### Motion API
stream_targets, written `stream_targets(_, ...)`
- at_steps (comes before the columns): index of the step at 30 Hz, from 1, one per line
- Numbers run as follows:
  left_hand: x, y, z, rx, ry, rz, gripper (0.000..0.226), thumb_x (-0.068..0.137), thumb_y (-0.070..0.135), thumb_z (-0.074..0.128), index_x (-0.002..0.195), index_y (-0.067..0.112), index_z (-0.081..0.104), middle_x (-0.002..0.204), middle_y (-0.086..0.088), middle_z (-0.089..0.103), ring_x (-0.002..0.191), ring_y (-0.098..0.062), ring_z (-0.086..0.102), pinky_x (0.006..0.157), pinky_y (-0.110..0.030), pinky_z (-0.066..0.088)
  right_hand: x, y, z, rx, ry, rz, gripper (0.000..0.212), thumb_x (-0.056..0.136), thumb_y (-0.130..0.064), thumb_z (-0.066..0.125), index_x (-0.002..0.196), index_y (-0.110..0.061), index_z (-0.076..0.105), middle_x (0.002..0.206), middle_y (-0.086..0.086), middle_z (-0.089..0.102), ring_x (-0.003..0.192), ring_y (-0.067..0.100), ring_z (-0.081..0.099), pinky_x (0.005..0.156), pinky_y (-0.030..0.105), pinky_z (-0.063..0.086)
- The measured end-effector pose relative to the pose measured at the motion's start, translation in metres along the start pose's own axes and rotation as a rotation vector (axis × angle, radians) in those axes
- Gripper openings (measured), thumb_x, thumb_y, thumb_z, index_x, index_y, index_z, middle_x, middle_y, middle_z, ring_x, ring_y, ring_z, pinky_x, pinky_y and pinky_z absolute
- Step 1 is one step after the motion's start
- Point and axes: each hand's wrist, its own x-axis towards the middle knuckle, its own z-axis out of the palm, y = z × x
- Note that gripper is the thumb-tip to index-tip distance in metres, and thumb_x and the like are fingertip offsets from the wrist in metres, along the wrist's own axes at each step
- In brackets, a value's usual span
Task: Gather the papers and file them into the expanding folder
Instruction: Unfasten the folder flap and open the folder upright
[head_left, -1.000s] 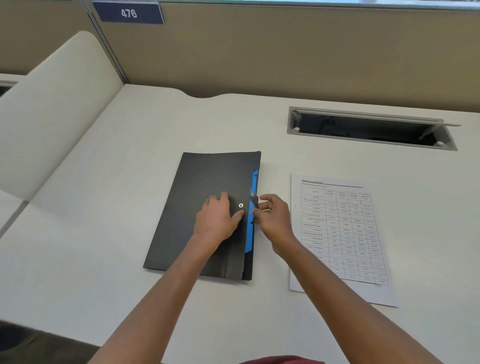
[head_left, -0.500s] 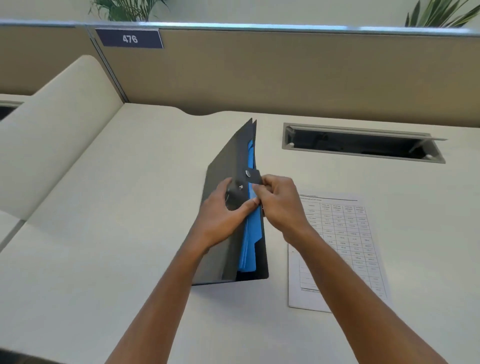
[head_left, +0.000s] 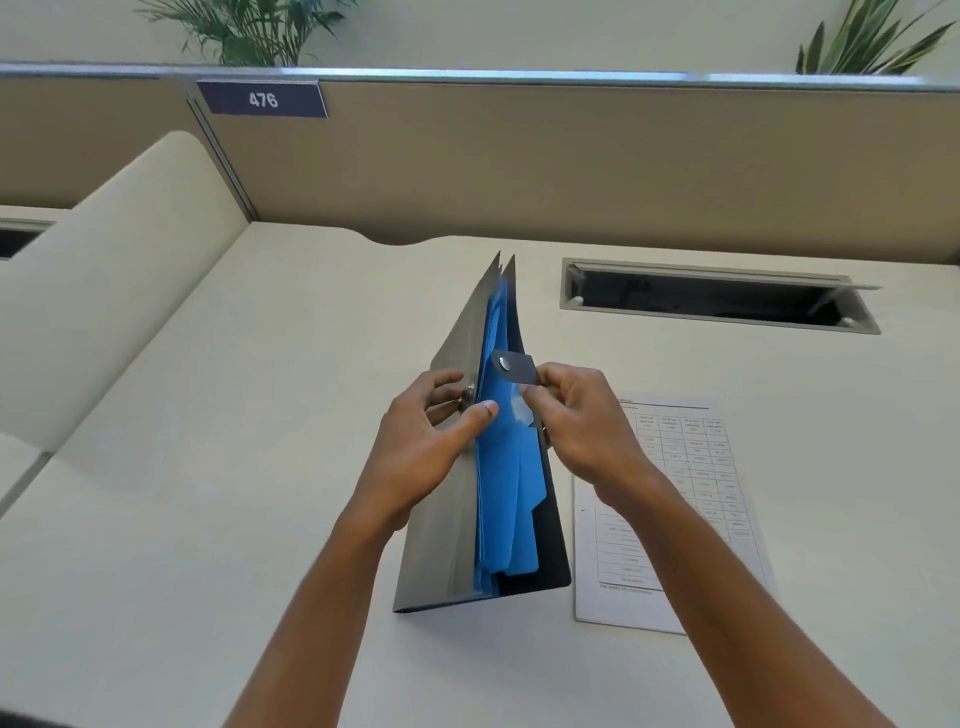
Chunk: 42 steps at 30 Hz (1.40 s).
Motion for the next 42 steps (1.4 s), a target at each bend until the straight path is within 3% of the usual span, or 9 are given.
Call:
stream_targets(6,0.001,-0.001,0.004,-0.063,0.041,0.011,0.04,0.082,0.039,0.071,0.119,0.032,0.057,0.11,0.017,0.062,0.104,-0.005,0.062,0.077,-0.022,0.057,0.003,0.004,-0.003,-0.04,0.017,-0.023,0.018,0.099,-0.014,0.05,0.091,-0.007,0.065,0.061,-0.005,0.051,0.051,0.003,0.047,0.05,0.018,0.044)
stream_targets(11,0.001,-0.001,0.002,-0.123,0.089,0.003,0.026,0.086,0.03,0.069,0.111,0.031,0.063,0.103,0.017,0.065,0.092,0.009,0.062,0.059,-0.008,0.049,0.002,0.014,-0.007,-0.025,0.046,0.024,0.02,0.099,-0.014,0.05,0.087,-0.005,0.063,0.055,-0.007,0.044,0.047,0.004,0.039,0.047,0.023,0.037)
stream_targets(16,0.001,0.0,0.005,-0.059,0.097,0.031,0.025,0.088,0.024,0.067,0.111,0.03,0.062,0.102,0.021,0.063,0.089,0.008,0.062,0.059,-0.005,0.047,-0.002,0.018,-0.008,-0.016,0.048,0.039,0.02,0.099,-0.013,0.049,0.089,-0.003,0.063,0.055,-0.006,0.04,0.05,0.008,0.037,0.049,0.027,0.035)
stream_targets(25,0.005,0.022,0.002,0.429,0.1,0.234,0.062,0.087,0.008,0.058,0.138,0.035,0.038,0.092,0.005,0.062,0.071,-0.008,0.064,0.05,-0.014,0.054,-0.001,0.021,-0.006,-0.025,0.095,-0.011,0.016,0.097,-0.009,0.05,0.087,-0.006,0.061,0.054,-0.003,0.044,0.043,0.005,0.033,0.043,0.024,0.03)
stream_targets(28,0.007,0.029,-0.006,0.472,0.134,0.275,0.06,0.084,0.001,0.054,0.133,0.035,0.046,0.081,-0.012,0.066,0.055,-0.02,0.062,0.046,-0.034,0.054,-0.002,0.02,-0.008,-0.05,0.199,-0.05,0.026,0.095,-0.005,0.051,0.119,-0.015,0.054,0.07,-0.002,0.058,0.042,0.01,0.044,0.041,0.023,0.038)
stream_targets(31,0.006,0.03,-0.008,0.458,0.193,0.275,0.04,0.08,-0.001,0.053,0.107,0.024,0.069,0.065,-0.009,0.065,0.035,-0.012,0.046,0.04,-0.021,0.044,-0.001,0.015,-0.012,-0.157,0.234,-0.123,0.063,0.09,0.001,0.049,0.142,-0.033,0.036,0.098,-0.01,0.058,0.051,0.007,0.051,0.051,0.02,0.048)
stream_targets(33,0.004,0.03,-0.006,0.425,0.218,0.271,0.031,0.08,-0.003,0.055,0.093,0.017,0.074,0.054,0.003,0.058,0.033,-0.009,0.043,0.038,-0.01,0.032,0.001,0.008,-0.013,-0.235,0.208,-0.166,0.059,0.09,0.003,0.046,0.137,-0.031,0.045,0.111,-0.007,0.057,0.06,0.001,0.047,0.058,0.024,0.046)
stream_targets(38,0.0,0.032,-0.003,0.34,0.277,0.241,0.024,0.08,-0.001,0.056,0.08,0.013,0.076,0.049,0.015,0.053,0.035,-0.002,0.044,0.04,-0.006,0.029,0.003,-0.009,-0.014,-0.363,0.207,-0.204,0.024,0.092,-0.02,0.056,0.116,-0.023,0.06,0.108,-0.008,0.056,0.07,0.008,0.054,0.067,0.035,0.051)
stream_targets(42,-0.004,0.03,0.0,0.29,0.284,0.221,0.024,0.082,0.002,0.057,0.086,0.014,0.076,0.053,0.003,0.062,0.034,-0.005,0.042,0.038,-0.01,0.031,0.005,-0.02,-0.015,-0.517,0.184,-0.1,0.039,0.081,-0.058,0.065,0.099,-0.028,0.047,0.086,-0.01,0.053,0.07,0.01,0.051,0.058,0.028,0.037)
